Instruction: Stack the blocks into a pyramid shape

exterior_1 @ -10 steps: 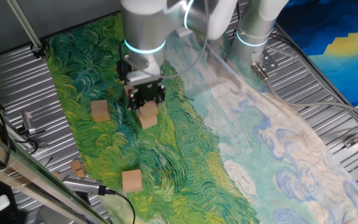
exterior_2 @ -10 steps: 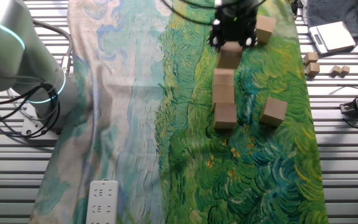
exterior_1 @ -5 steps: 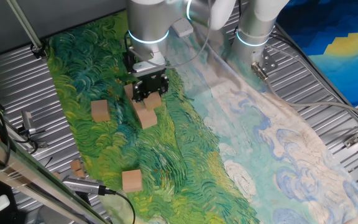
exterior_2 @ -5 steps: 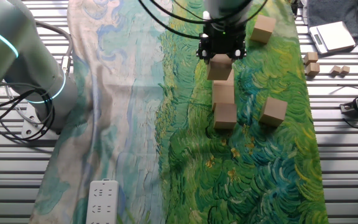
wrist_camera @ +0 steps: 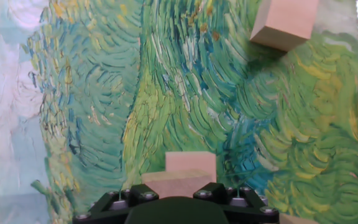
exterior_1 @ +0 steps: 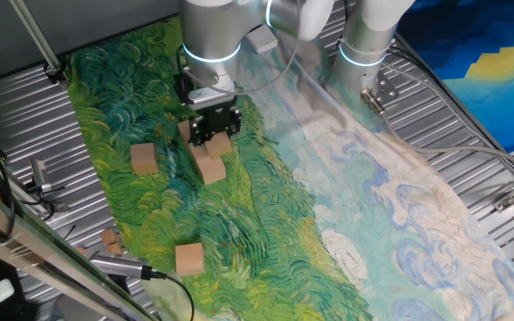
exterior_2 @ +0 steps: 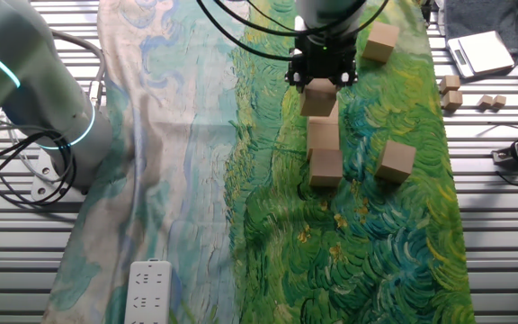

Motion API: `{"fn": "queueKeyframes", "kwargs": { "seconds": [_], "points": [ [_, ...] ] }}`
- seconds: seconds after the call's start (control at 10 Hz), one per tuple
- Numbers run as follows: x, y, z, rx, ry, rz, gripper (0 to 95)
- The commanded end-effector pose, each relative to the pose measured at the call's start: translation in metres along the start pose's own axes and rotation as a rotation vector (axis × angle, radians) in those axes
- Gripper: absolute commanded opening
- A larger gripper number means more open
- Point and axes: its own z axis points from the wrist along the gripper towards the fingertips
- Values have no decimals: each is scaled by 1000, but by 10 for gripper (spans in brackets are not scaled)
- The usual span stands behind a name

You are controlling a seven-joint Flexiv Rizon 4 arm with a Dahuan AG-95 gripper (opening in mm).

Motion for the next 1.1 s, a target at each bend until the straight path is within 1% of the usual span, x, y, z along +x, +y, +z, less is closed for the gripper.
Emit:
{"fn": "queueKeyframes", "kwargs": {
  "seconds": [0.1,0.2,0.7,0.9,1.1],
  "points": [
    [0,-2,2,-7,9,38,0],
    [0,-2,2,-7,7,41,0],
    [0,-2,2,11,7,132,0],
    [0,-2,2,16,12,171,0],
    [0,-2,2,23,25,192,0]
  ]
}}
